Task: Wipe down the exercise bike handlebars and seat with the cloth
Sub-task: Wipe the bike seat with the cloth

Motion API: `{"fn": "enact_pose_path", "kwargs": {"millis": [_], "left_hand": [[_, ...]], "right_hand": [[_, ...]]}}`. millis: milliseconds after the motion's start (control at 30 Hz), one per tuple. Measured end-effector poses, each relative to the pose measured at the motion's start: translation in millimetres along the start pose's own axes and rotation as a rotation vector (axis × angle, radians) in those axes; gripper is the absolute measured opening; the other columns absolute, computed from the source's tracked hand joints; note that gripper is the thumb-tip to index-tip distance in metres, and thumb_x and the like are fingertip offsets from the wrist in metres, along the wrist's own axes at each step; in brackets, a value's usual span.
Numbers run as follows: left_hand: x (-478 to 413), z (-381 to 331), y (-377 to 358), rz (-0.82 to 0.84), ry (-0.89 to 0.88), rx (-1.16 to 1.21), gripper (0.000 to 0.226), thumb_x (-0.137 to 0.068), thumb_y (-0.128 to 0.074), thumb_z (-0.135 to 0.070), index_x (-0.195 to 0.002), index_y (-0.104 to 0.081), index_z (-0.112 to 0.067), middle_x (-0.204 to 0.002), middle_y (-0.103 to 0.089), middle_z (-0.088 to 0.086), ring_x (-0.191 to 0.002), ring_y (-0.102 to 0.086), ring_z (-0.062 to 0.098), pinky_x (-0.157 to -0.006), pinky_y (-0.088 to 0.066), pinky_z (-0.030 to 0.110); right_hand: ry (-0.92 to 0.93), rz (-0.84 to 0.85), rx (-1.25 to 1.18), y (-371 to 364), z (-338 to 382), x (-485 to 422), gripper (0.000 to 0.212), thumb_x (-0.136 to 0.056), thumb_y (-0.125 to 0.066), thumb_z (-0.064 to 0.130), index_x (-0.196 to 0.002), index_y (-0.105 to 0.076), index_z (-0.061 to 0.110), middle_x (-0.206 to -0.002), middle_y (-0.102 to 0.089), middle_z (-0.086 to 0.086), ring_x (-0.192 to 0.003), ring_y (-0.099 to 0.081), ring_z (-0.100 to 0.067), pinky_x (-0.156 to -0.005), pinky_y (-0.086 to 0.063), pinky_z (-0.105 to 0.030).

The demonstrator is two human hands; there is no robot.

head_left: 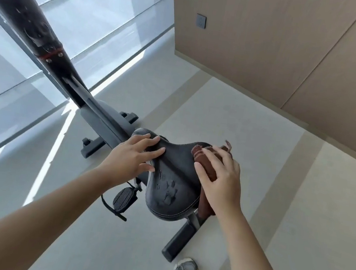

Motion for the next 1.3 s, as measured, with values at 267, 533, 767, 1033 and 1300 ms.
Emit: {"fn": "enact_pose_path", "kwargs": {"millis": [267,533,767,1033,1300], "left_hand": [[-3,1,1,-0.028,-0.018,-0.019,0.052,-0.089,-0.034,-0.054,-0.115,-0.065,-0.021,-0.119,-0.061,0.01,-0.111,-0.051,0.032,-0.078,-0.053,0.042],[-2,11,-3,-0.063,0.042,0.074,0.053,-0.09,-0.025,-0.062,-0.121,-0.055,-0.031,-0.124,-0.058,0.004,-0.115,-0.041,0.021,-0.075,-0.055,0.041],[-1,13,-2,-0.105,0.055,0.09,0.053,-0.088,-0.025,-0.064,-0.121,-0.054,-0.034,-0.125,-0.057,0.0,-0.116,-0.04,0.018,-0.076,-0.052,0.038],[-4,16,-3,-0.153,0.0,0.096,0.053,-0.086,-0.032,-0.064,-0.116,-0.061,-0.03,-0.117,-0.061,0.006,-0.106,-0.042,0.022,-0.079,-0.049,0.041],[-12,23,-6,-0.228,-0.108,0.188,0.046,-0.084,-0.04,-0.064,-0.113,-0.057,-0.032,-0.108,-0.062,0.007,-0.099,-0.047,0.023,-0.082,-0.048,0.044]], "right_hand": [[-0.289,0.368,-0.478,-21,-31,-56,0.018,-0.088,-0.06,0.027,-0.103,-0.068,0.024,-0.111,-0.061,0.009,-0.114,-0.053,-0.01,-0.099,-0.037,-0.022],[-0.195,-0.042,-0.396,5,-27,1,0.022,-0.086,-0.063,0.016,-0.107,-0.067,0.017,-0.114,-0.056,0.01,-0.119,-0.044,-0.005,-0.102,-0.03,-0.011],[-0.381,0.665,-0.392,-36,-19,-75,0.018,-0.083,-0.064,0.034,-0.099,-0.07,0.026,-0.099,-0.069,0.005,-0.098,-0.062,-0.014,-0.089,-0.046,-0.028],[-0.383,0.193,-0.405,-17,-33,-45,0.019,-0.086,-0.06,0.031,-0.103,-0.068,0.03,-0.111,-0.06,0.01,-0.11,-0.053,-0.01,-0.097,-0.039,-0.026],[-0.537,-0.305,-0.398,-1,-25,17,0.023,-0.089,-0.057,0.024,-0.111,-0.065,0.023,-0.112,-0.053,0.024,-0.13,-0.036,-0.007,-0.105,-0.028,-0.022]]}}
Point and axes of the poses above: each hand's wrist, its own x-axis away from the middle knuckle, its own y-axis out of the back of the hand, z = x × y, the point moved 8 cm from there along -x, towards the middle knuckle
